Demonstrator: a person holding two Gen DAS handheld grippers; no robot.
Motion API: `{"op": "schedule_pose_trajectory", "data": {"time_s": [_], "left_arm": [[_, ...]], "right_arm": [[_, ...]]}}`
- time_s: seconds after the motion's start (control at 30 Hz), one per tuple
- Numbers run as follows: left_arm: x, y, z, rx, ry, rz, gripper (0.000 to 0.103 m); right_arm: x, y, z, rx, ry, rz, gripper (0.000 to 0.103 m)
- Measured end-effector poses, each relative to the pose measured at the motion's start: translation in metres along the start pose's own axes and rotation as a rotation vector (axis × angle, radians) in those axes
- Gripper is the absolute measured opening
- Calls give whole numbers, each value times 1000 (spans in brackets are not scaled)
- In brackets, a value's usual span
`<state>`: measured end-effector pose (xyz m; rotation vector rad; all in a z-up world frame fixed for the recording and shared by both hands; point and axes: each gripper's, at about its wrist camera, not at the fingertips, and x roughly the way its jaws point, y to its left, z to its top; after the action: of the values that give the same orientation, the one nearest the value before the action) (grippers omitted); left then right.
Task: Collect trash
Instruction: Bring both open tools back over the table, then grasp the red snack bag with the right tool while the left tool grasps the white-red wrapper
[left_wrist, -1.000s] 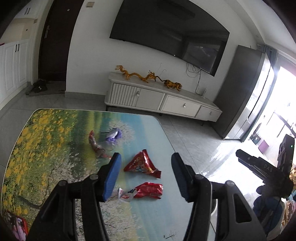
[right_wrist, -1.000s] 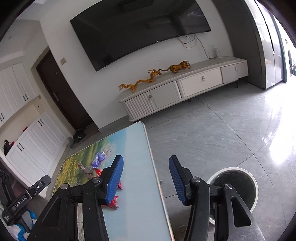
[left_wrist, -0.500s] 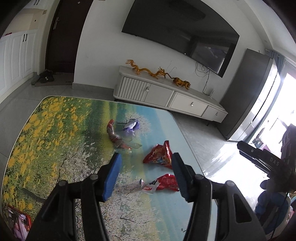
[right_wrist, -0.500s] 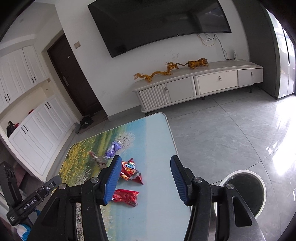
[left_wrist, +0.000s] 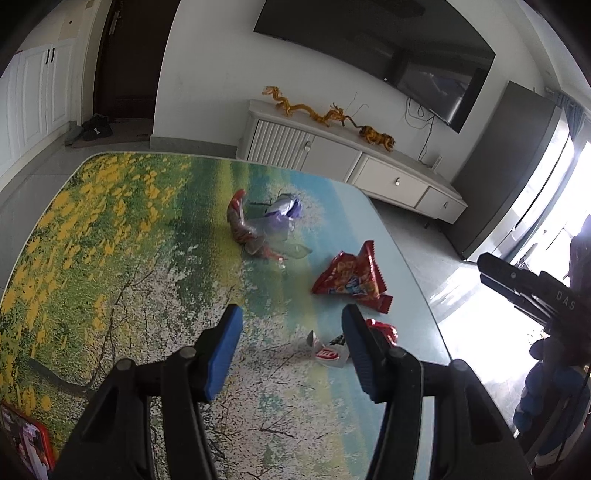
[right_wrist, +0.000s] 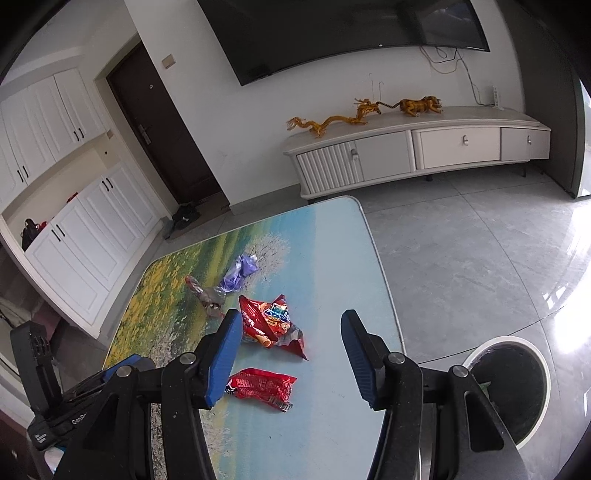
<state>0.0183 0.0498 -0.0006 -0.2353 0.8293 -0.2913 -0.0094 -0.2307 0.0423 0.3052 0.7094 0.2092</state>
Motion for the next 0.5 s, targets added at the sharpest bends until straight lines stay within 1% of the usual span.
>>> {"op": "schedule_pose_trajectory", "data": {"time_s": [0.13,0.27,0.4,0.5], "left_arm": [[13,-4,-4,34,29,-22,54],[29,-20,-11,112,62,-62,54],[47,-36,-16,192,104,-76,54],[59,-40,-17,209,129,-93,54]], "right_arm": [[18,4,-1,-13,31,23,54],[40,9,-2,-38,73,44,56],[60,13,-3,-65,112,65,57],[75,15,-2,-78,137,78,57]]}}
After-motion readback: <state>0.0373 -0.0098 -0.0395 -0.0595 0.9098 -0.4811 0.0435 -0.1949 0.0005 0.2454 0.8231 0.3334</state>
